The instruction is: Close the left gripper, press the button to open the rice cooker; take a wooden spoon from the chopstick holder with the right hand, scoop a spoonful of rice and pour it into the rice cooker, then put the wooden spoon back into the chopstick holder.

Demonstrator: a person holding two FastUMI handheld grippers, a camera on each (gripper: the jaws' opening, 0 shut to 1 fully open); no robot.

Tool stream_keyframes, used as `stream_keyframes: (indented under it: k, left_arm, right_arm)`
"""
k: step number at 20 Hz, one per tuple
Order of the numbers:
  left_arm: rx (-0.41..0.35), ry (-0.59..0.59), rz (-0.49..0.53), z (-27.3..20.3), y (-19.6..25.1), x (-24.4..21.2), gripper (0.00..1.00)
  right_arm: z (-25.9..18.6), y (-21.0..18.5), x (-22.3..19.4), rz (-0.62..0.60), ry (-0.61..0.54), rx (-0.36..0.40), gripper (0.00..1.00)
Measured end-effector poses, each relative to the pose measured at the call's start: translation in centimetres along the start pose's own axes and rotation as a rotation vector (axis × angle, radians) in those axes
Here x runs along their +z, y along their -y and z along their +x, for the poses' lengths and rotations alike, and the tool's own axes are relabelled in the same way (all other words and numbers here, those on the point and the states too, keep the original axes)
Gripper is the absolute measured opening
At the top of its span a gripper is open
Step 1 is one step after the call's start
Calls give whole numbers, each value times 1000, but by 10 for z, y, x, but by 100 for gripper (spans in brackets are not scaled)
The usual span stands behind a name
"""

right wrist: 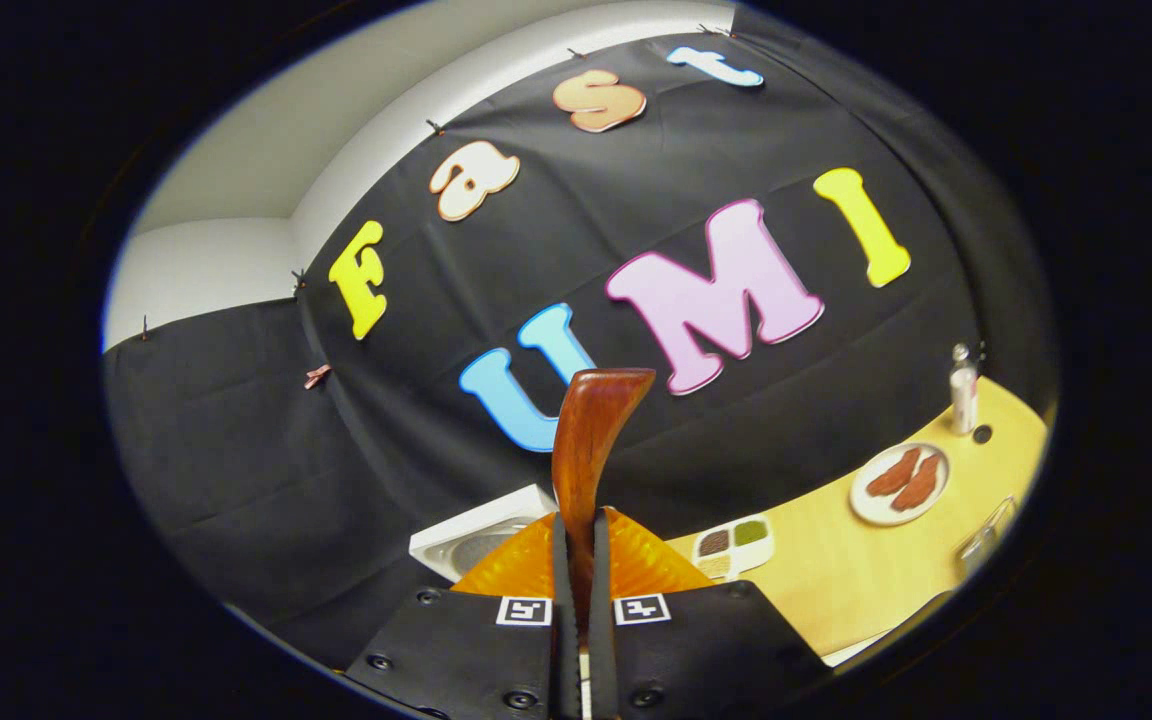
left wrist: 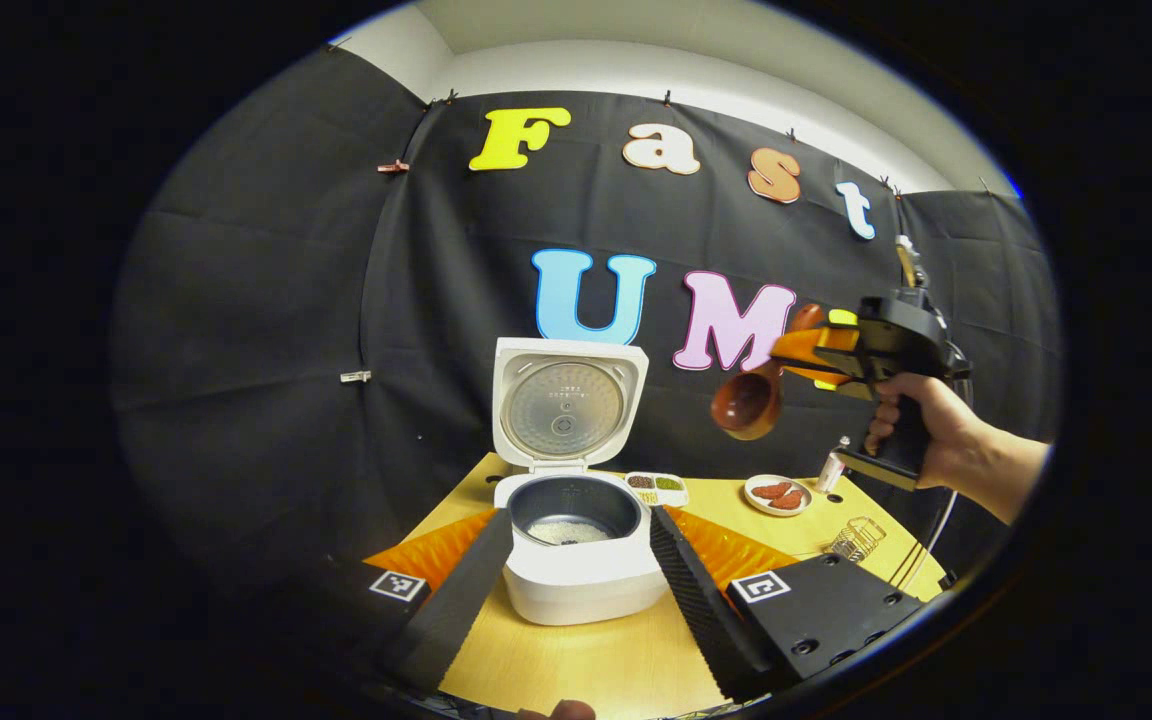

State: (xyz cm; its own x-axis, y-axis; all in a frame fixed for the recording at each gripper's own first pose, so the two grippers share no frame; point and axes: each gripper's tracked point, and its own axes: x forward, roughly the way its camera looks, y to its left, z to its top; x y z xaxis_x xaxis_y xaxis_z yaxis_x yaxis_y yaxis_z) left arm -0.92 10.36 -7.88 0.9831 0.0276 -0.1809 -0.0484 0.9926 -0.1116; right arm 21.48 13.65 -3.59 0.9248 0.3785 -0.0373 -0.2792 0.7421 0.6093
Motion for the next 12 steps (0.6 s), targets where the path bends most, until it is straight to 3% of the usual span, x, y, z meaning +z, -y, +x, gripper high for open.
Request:
stream_keyframes:
  k: [7,12]
  left_arm:
    - [21,35,15,14,32,13,95]
    - [16,21,42,28,61,13,95]
  right_arm:
    - [-69,135,59,-59,44,-131,8]
    - [-107,224,72,-127,51,-215,8]
